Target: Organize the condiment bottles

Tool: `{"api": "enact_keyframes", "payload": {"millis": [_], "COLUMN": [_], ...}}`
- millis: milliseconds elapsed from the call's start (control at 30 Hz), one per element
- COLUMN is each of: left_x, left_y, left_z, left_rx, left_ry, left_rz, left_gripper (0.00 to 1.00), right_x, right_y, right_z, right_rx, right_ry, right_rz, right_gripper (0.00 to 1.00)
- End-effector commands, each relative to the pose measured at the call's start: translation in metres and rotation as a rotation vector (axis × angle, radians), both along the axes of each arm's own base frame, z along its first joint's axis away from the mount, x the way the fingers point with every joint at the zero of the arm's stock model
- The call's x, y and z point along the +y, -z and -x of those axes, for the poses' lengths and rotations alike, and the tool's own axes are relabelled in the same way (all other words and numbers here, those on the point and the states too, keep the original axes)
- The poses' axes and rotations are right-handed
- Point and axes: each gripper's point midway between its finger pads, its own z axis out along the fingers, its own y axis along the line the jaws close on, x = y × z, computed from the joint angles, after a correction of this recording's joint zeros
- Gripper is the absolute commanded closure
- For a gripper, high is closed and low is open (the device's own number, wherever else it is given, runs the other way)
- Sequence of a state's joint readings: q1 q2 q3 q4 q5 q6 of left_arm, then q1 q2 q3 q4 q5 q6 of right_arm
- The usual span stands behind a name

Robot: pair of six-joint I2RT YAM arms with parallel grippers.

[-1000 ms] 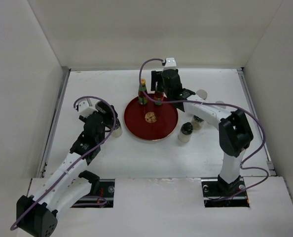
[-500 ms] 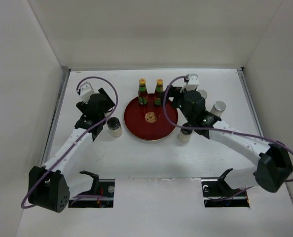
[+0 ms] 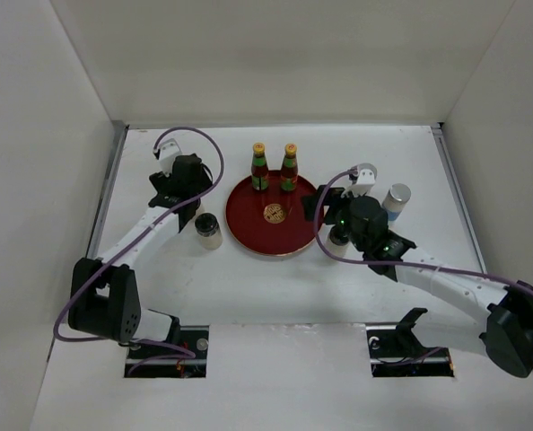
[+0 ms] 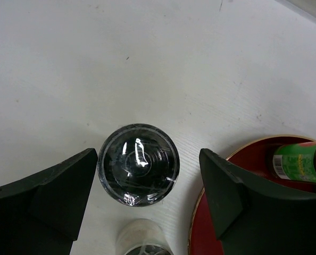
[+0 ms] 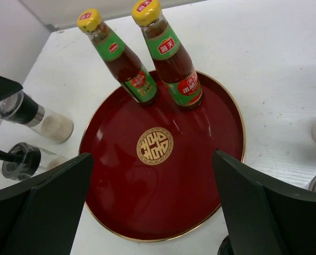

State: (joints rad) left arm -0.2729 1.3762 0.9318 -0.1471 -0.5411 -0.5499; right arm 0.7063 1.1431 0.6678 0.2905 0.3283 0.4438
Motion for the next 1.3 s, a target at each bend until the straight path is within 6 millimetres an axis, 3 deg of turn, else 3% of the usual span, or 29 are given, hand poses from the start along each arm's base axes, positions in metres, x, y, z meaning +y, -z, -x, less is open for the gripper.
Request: {"api": "enact_keyframes", "payload": {"millis": [0, 233, 367, 467, 633, 733, 867, 1067, 1267], "left_x": [0.002, 0.007, 0.007, -0.002, -0.045, -0.071, -0.102, -0.152, -0.176], "left_y": [-0.013, 0.006, -0.005, -0.042, -0.126, -0.151, -0.145, -0.114, -0.082], "left_z": [-0.011, -0.009, -0.011, -0.014, -0.016, -0.019, -0.027, -0.035, -0.043], "left_rx": [-0.026, 0.013, -0.013, -0.115, -0.316, -0.368, -0.356, -0.314, -0.261], "left_ry": [-0.003, -0.008, -0.005, 0.015, 0.144, 0.207, 0.271, 0.362, 0.390], "left_rz": [-0.008, -0.014, -0.011, 0.006, 0.003, -0.012, -0.010, 0.013, 0.030], "left_gripper": [0.25, 0.28, 0.51, 0.62, 0.63, 0.63, 0.63, 0.63, 0.63], "right_x": [0.005, 0.000, 0.002, 0.002, 0.003, 0.003, 0.000, -0.003, -0.003], "right_y": [-0.036, -0.034, -0.029, -0.027, -0.022, -0.020, -0.022, -0.021, -0.021], "right_z": [0.003, 0.003, 0.002, 0.001, -0.002, -0.002, -0.002, -0.002, -0.002], "right_rx": [-0.085, -0.083, -0.072, -0.068, -0.057, -0.054, -0.059, -0.063, -0.062], "right_ry": [-0.026, -0.016, -0.015, -0.014, -0.012, -0.010, -0.005, 0.001, 0.001], "right_rz": [-0.113, -0.120, -0.111, -0.107, -0.102, -0.099, -0.103, -0.106, -0.107], "right_gripper": [0.00, 0.00, 0.00, 0.00, 0.00, 0.00, 0.00, 0.00, 0.00]}}
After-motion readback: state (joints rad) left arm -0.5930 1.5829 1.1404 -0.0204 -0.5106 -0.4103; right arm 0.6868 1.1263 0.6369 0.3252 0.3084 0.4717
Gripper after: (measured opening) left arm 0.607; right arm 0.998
